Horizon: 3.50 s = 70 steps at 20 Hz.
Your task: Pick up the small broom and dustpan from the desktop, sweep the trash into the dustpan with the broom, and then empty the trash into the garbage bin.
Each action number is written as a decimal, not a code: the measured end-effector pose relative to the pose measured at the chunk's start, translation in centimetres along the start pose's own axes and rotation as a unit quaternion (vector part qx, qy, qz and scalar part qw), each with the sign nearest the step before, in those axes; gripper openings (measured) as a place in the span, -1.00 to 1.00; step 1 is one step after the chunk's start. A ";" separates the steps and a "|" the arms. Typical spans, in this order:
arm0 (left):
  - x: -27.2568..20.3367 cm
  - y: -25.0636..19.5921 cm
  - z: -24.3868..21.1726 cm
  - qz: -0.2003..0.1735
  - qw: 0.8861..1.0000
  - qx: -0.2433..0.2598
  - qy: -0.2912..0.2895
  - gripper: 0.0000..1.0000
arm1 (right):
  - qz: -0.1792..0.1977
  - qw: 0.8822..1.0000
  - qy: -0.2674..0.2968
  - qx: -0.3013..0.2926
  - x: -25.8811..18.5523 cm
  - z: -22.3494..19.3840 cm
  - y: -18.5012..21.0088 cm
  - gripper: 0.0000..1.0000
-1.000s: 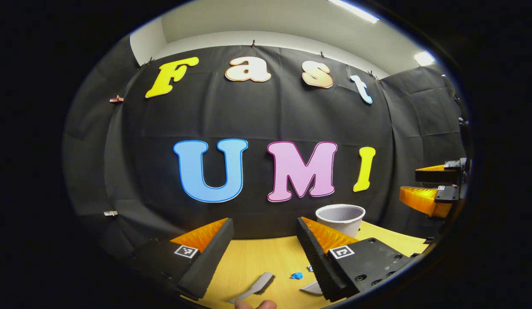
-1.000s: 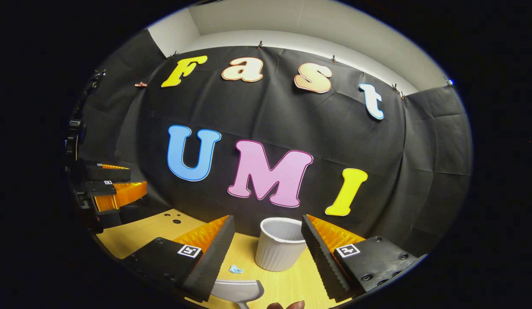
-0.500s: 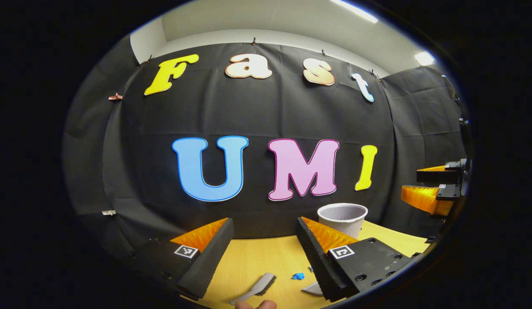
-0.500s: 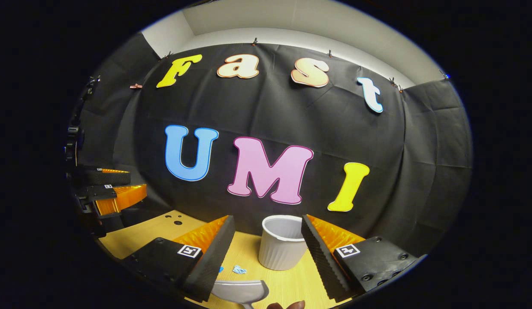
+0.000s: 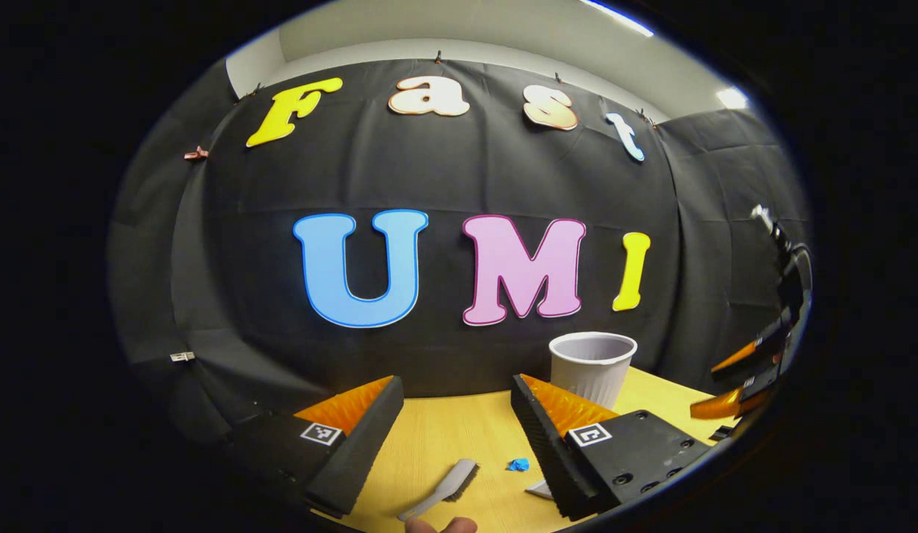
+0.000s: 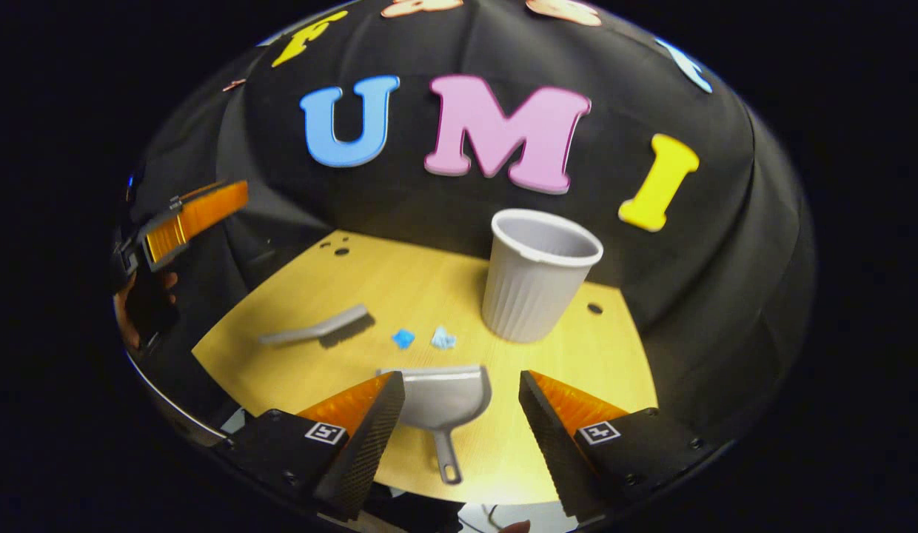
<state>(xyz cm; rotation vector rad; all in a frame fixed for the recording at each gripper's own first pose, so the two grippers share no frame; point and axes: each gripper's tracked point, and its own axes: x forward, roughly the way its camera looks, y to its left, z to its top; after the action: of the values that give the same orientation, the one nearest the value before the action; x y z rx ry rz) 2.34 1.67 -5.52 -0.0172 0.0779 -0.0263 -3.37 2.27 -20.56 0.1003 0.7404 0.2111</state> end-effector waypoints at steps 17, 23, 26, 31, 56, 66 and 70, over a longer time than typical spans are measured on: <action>0.2 2.5 -3.3 0.045 0.998 -0.016 0.036 0.90 | 0.047 0.948 0.314 -0.023 12.5 -20.8 2.1 0.82; 0.3 3.3 -4.7 0.049 0.997 -0.016 0.055 0.91 | 0.043 0.937 0.346 -0.033 13.9 -22.3 1.5 0.12; 0.8 3.4 -6.5 0.037 0.996 -0.017 0.080 0.91 | 0.060 0.924 0.373 -0.066 13.3 -22.7 1.2 -0.22; 1.6 3.2 -13.4 -0.033 0.981 -0.022 0.189 0.92 | 0.068 0.925 0.363 -0.088 13.7 -22.4 0.2 -0.26; 3.7 4.6 -39.6 -0.120 0.789 0.099 0.595 0.46 | 0.098 0.927 0.349 -0.097 13.8 -22.3 -0.6 -0.29; 5.8 3.1 -38.9 -0.135 0.773 0.161 0.599 -0.44 | 0.107 0.919 0.358 -0.125 14.5 -21.0 -1.8 -0.29; 10.2 -0.3 -37.6 -0.156 0.786 0.153 0.578 -0.45 | 0.105 0.918 0.362 -0.121 15.3 -19.9 -1.9 -0.29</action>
<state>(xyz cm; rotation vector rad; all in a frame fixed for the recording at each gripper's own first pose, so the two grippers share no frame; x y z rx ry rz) 9.60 0.49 -43.75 0.3208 1.3158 -0.3853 -5.61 4.21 -45.57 -0.1464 1.4373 0.5599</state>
